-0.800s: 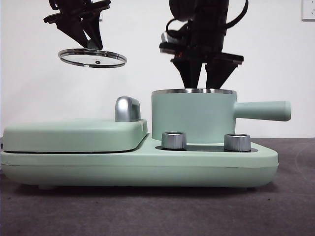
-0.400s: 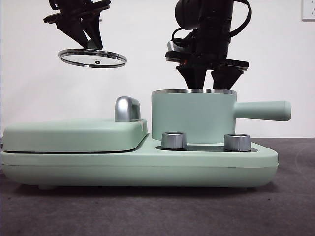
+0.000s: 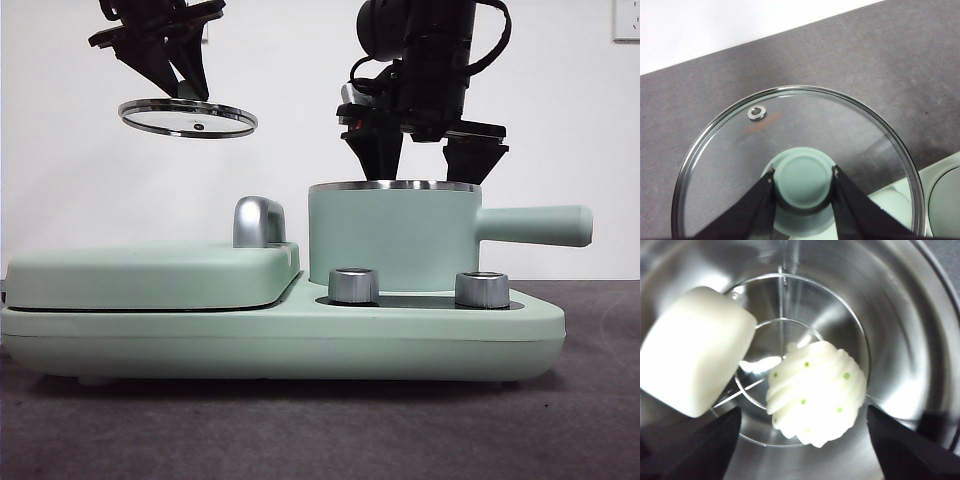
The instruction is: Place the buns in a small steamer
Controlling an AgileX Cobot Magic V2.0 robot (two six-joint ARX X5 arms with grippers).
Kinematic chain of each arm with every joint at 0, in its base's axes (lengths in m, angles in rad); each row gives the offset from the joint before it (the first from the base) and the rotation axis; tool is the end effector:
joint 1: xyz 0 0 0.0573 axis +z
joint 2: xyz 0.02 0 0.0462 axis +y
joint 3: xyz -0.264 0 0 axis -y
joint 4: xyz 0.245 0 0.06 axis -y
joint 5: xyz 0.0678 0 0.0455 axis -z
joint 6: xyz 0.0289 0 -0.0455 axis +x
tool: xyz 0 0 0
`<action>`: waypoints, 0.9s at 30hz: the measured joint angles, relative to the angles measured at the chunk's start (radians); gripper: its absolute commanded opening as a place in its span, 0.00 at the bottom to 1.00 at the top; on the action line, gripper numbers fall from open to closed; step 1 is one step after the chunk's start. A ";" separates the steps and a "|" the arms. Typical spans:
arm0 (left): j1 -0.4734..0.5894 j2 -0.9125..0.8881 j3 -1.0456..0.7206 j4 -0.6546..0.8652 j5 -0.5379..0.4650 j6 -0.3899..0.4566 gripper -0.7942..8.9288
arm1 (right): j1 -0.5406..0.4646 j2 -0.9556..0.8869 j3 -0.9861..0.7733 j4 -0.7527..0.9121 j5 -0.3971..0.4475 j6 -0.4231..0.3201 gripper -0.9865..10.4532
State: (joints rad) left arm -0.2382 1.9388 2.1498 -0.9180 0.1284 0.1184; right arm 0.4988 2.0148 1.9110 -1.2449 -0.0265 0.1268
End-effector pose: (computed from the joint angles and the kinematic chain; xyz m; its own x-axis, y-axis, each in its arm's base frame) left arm 0.4027 -0.1016 0.3971 0.7026 -0.3024 -0.6442 0.4009 0.9161 0.0072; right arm 0.3549 0.1942 0.2819 0.1807 0.1286 -0.9751 -0.3711 0.9270 0.0535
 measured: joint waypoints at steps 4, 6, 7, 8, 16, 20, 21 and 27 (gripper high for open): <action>0.000 0.000 0.000 0.000 0.000 0.000 0.10 | 0.000 0.000 0.001 -0.001 0.000 0.000 0.45; 0.000 0.000 0.000 0.000 0.000 0.000 0.10 | 0.000 0.000 0.008 -0.010 0.000 0.000 0.45; 0.000 0.000 0.000 0.000 0.000 0.000 0.10 | 0.000 0.001 0.016 -0.018 0.000 0.000 0.45; 0.000 0.000 0.000 0.000 0.000 0.000 0.10 | 0.000 0.002 0.031 -0.028 0.000 0.000 0.45; 0.000 0.000 0.000 0.000 0.000 0.000 0.10 | 0.000 0.002 0.194 -0.095 0.001 0.000 0.45; 0.000 0.000 0.000 0.000 0.000 0.000 0.10 | 0.000 -0.013 0.278 -0.097 0.021 0.000 0.45; 0.000 0.000 0.000 0.000 0.000 0.000 0.10 | 0.001 -0.024 0.277 -0.098 0.025 0.000 0.45; -0.002 0.000 0.000 -0.001 0.000 -0.003 0.10 | 0.004 -0.159 0.187 -0.098 0.026 0.000 0.45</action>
State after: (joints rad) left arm -0.2398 1.9388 2.1498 -0.9188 0.1287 0.1158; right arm 0.5026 1.8561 2.0983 -1.3426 -0.0002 0.1268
